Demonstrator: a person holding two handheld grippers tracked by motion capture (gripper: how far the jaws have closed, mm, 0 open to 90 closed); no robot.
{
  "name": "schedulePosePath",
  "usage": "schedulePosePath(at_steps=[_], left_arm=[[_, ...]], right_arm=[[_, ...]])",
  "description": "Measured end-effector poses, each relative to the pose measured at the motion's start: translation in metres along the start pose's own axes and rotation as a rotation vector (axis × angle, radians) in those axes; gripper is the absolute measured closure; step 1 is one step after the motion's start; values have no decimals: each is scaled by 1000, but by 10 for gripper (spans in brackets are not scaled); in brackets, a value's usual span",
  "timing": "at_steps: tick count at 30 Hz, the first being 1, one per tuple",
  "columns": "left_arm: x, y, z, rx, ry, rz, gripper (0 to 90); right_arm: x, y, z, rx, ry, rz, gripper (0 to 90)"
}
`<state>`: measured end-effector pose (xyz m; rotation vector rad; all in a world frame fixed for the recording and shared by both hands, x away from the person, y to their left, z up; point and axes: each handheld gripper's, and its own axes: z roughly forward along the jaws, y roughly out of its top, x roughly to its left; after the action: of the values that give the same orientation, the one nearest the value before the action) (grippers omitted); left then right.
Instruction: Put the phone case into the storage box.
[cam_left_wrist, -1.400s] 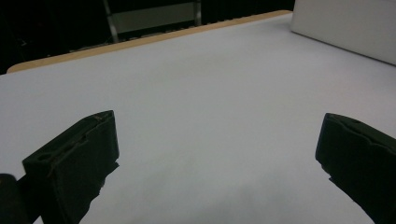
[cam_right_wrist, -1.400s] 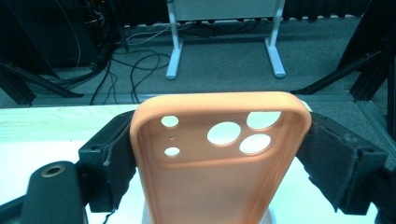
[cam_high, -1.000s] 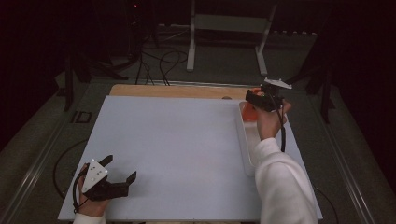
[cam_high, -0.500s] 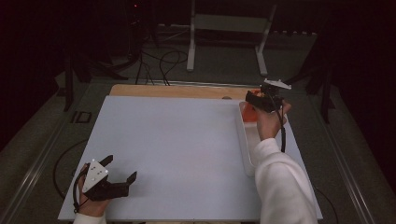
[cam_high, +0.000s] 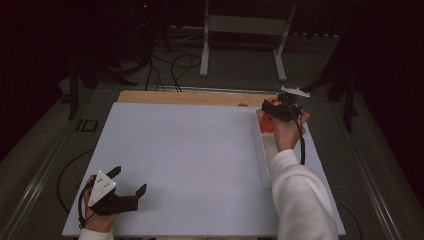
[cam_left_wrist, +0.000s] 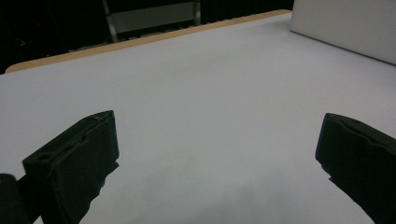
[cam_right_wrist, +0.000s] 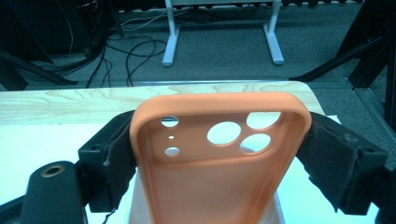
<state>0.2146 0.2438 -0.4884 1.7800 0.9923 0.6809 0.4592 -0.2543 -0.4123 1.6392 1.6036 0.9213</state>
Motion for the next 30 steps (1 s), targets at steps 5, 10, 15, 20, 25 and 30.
schedulePosePath(at_steps=[5,10,15,20,25,30], left_arm=[[0,0,0,-1,0,0,2],[0,0,0,0,1,-2,2],[0,0,0,0,0,-2,2],[0,0,0,-1,-1,-2,2],[0,0,0,0,-1,-1,2],[0,0,0,0,-1,-1,2]], right_arm=[[1,-1,1,5,0,-3,167],[1,-3,3,13,-5,-4,167],[1,-4,5,18,-6,-3,166],[2,-6,7,27,-7,-2,166],[4,-8,9,32,-11,-20,166],[6,-9,11,43,-11,-23,165]])
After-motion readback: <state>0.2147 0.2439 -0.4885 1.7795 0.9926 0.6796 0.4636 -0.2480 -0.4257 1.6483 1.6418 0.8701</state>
